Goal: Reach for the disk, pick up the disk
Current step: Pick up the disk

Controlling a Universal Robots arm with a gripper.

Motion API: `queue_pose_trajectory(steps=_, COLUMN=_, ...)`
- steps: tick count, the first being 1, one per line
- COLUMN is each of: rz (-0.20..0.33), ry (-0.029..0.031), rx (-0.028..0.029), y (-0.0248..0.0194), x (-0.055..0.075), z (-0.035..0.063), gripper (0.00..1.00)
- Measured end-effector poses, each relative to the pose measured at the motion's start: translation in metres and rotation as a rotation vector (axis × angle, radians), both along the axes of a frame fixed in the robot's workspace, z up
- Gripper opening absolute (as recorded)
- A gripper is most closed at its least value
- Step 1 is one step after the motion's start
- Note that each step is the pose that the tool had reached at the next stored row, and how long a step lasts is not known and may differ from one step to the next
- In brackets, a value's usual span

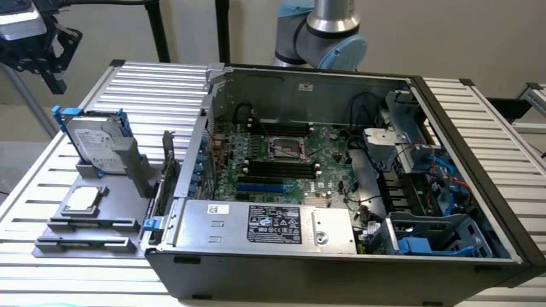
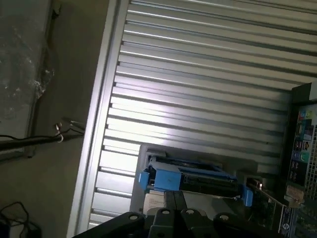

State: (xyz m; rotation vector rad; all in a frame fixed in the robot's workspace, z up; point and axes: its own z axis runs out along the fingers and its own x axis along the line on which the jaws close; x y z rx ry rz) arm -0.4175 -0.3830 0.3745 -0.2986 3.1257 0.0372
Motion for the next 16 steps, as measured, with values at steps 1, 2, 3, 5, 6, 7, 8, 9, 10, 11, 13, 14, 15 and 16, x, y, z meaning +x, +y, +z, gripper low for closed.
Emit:
queue_pose_trajectory(steps=1, rz=0.018, ry=0.0, rx=0.0, y=0.0, x=0.0, z=0.0, gripper=0.11)
queue_pose_trajectory(steps=2, rz=0.037, ry=0.0, rx=0.0, y=0.0, x=0.0, z=0.0, gripper=0.11)
queue_pose_trajectory(steps=3, rz=0.054, ry=-0.0001, rx=0.0, y=0.0, x=0.0, z=0.0, gripper=0.11)
queue_pose_trajectory(steps=5, rz=0.092, ry=0.0, rx=0.0, y=0.0, x=0.0, z=0.0, gripper=0.11)
queue_pose_trajectory(steps=6, rz=0.109, ry=0.0, rx=0.0, y=0.0, x=0.0, z=0.0, gripper=0.11)
queue_pose_trajectory(steps=7, rz=0.128, ry=0.0, rx=0.0, y=0.0, x=0.0, z=0.0, gripper=0.11)
queue_pose_trajectory(steps=8, rz=0.146, ry=-0.0001, rx=0.0001, y=0.0, x=0.0, z=0.0, gripper=0.11)
queue_pose_trajectory(steps=9, rz=0.165, ry=0.0, rx=0.0, y=0.0, x=0.0, z=0.0, gripper=0.11)
queue_pose_trajectory(steps=10, rz=0.183, ry=-0.0001, rx=0.0001, y=0.0, x=0.0, z=0.0, gripper=0.11)
queue_pose_trajectory(steps=11, rz=0.2, ry=0.0, rx=0.0, y=0.0, x=0.0, z=0.0, gripper=0.11)
queue_pose_trajectory(steps=13, rz=0.236, ry=-0.0001, rx=0.0, y=0.0, x=0.0, z=0.0, gripper=0.11)
queue_pose_trajectory(steps=14, rz=0.255, ry=0.0, rx=0.0, y=0.0, x=0.0, z=0.0, gripper=0.11)
queue_pose_trajectory(steps=15, rz=0.273, ry=-0.0001, rx=0.0001, y=0.0, x=0.0, z=0.0, gripper=0.11)
queue_pose_trajectory(steps=16, rz=0.291, ry=-0.0001, rx=0.0, y=0.0, x=0.0, z=0.0, gripper=0.11)
